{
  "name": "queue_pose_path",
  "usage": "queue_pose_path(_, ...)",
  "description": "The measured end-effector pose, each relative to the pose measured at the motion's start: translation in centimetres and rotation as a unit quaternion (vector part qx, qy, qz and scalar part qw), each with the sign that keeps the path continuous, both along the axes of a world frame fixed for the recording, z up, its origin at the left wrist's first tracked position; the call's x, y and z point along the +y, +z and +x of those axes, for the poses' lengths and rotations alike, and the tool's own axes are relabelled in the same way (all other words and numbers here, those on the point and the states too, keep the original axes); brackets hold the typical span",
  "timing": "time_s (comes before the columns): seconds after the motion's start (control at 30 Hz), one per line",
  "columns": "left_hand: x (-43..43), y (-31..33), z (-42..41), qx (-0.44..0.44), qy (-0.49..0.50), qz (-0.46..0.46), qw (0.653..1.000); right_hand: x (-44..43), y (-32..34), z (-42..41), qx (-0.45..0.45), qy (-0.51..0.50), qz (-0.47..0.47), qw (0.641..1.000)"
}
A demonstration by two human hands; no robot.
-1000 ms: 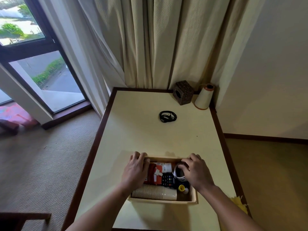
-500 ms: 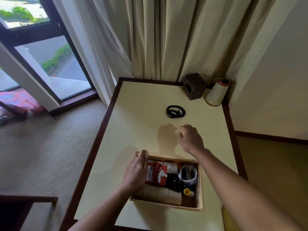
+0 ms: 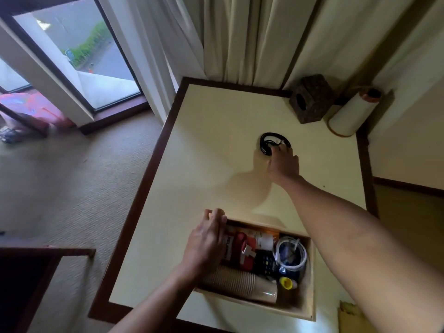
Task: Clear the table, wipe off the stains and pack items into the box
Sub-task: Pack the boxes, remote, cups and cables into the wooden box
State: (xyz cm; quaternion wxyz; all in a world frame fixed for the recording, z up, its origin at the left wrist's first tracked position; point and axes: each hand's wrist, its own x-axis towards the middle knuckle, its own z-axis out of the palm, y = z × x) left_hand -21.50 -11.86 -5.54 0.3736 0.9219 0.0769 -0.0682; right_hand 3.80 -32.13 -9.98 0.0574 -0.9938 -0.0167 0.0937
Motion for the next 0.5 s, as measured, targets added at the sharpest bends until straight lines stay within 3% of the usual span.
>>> queue_pose_path(0.27, -0.1, 0.3, 0.0, 0.004, -0.001, -0.011, 1.000, -0.4, 0.5, -2.4, 0.029, -0.034, -0.007, 0.999)
queue_pose_path(0.37, -0.1, 0.9, -0.1, 0.015, -0.006, -0.021, 1.000, -0.6, 2.8, -4.6, 0.007, -0.058, 0.034, 0.998)
queue_pose_path(0.5, 0.2, 1.4, -0.2, 0.029, -0.027, -0.016, 0.999, -0.9, 7.6, -8.9, -0.026, -0.092, 0.156, 0.983)
